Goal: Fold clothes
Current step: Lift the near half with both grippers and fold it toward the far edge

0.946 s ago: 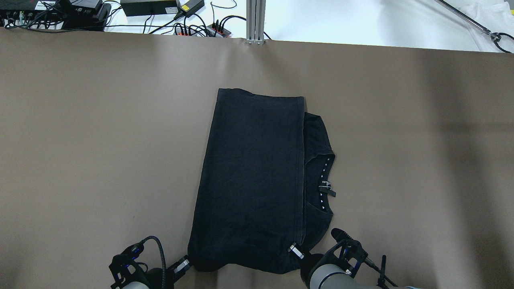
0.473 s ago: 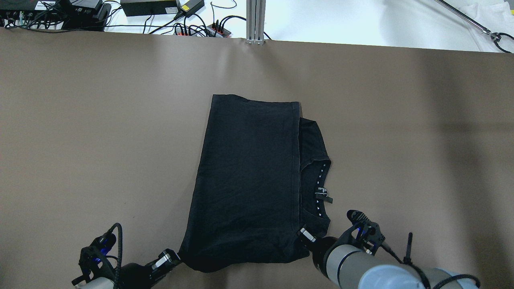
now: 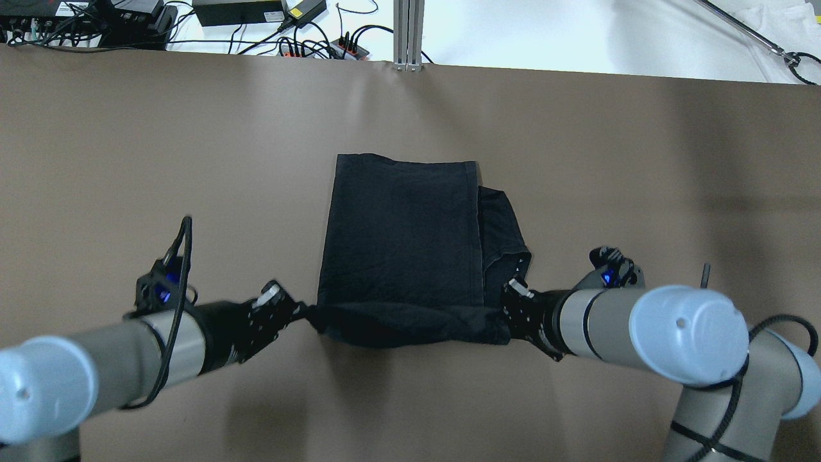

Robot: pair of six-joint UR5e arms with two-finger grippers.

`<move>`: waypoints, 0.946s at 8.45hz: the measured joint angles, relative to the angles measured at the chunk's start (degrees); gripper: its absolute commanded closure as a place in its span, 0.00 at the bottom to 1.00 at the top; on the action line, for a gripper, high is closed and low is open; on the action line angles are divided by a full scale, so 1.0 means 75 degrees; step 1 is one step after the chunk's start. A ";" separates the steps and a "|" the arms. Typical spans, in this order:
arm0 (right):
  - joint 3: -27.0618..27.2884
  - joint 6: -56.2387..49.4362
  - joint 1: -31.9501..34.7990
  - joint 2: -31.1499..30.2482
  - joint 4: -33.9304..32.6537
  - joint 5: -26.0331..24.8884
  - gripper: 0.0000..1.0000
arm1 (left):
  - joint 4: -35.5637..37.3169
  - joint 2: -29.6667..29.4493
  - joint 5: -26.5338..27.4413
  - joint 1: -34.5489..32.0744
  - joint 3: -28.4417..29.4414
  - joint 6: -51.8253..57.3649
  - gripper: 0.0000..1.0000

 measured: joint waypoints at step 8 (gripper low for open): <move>-0.7171 -0.4057 0.3048 0.3851 0.2090 0.1513 0.05 | -0.2427 -0.5058 -0.2573 -0.3744 0.8918 0.1603 0.00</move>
